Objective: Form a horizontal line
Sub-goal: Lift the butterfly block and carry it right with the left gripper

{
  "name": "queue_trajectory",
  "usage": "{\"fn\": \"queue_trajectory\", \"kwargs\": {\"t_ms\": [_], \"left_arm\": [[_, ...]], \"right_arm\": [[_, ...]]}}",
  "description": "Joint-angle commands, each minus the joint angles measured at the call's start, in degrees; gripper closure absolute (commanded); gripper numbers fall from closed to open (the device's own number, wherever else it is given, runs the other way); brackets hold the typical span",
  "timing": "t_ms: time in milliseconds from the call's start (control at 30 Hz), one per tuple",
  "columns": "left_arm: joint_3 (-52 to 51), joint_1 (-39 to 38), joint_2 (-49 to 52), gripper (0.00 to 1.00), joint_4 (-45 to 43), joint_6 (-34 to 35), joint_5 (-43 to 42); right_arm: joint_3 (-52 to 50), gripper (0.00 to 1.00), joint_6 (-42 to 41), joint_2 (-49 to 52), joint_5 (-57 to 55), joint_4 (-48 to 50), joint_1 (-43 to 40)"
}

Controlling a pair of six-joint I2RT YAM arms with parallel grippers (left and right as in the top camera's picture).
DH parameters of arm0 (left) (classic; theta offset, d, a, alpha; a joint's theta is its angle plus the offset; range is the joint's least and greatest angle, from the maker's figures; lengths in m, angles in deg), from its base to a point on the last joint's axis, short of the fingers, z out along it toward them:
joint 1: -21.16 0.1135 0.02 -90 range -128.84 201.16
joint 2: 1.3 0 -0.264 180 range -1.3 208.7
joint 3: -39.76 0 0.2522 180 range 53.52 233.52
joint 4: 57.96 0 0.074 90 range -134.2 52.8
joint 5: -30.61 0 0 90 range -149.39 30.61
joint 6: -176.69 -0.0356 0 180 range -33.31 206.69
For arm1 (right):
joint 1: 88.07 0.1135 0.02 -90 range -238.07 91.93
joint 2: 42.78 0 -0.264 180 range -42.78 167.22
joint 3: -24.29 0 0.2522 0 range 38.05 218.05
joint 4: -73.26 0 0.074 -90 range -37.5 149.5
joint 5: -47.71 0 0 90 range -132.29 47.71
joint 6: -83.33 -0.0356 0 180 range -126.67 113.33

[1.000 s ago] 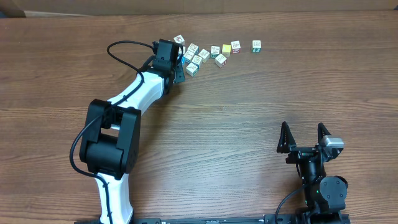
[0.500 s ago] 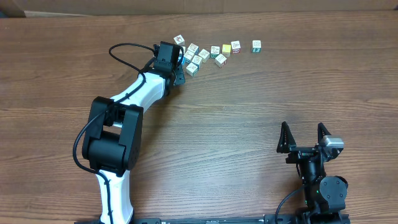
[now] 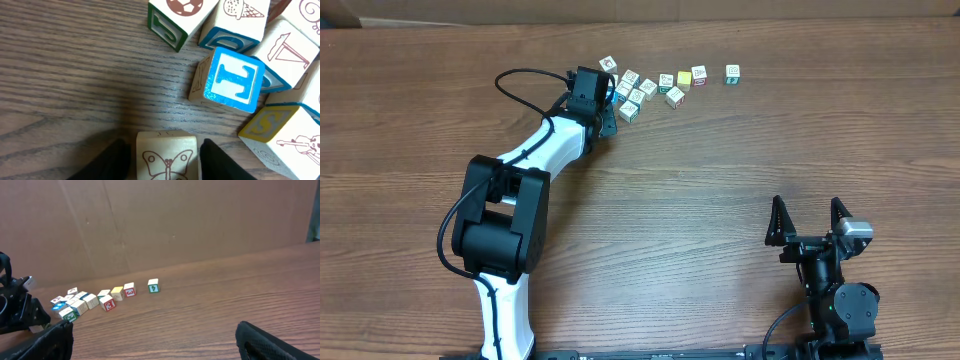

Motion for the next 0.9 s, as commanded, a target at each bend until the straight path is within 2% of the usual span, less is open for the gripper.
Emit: {"fn": "queue_trajectory", "kwargs": {"t_ms": [0, 867], "left_arm": [[0.85, 0.42, 0.7, 0.57, -0.48, -0.72, 0.74], [0.85, 0.31, -1.09, 0.59, -0.26, -2.36, 0.72]], "right_arm": [[-0.81, 0.0, 0.26, -0.57, 0.07, 0.2, -0.15], [-0.81, 0.0, 0.28, -0.57, 0.07, 0.2, -0.15]]}}
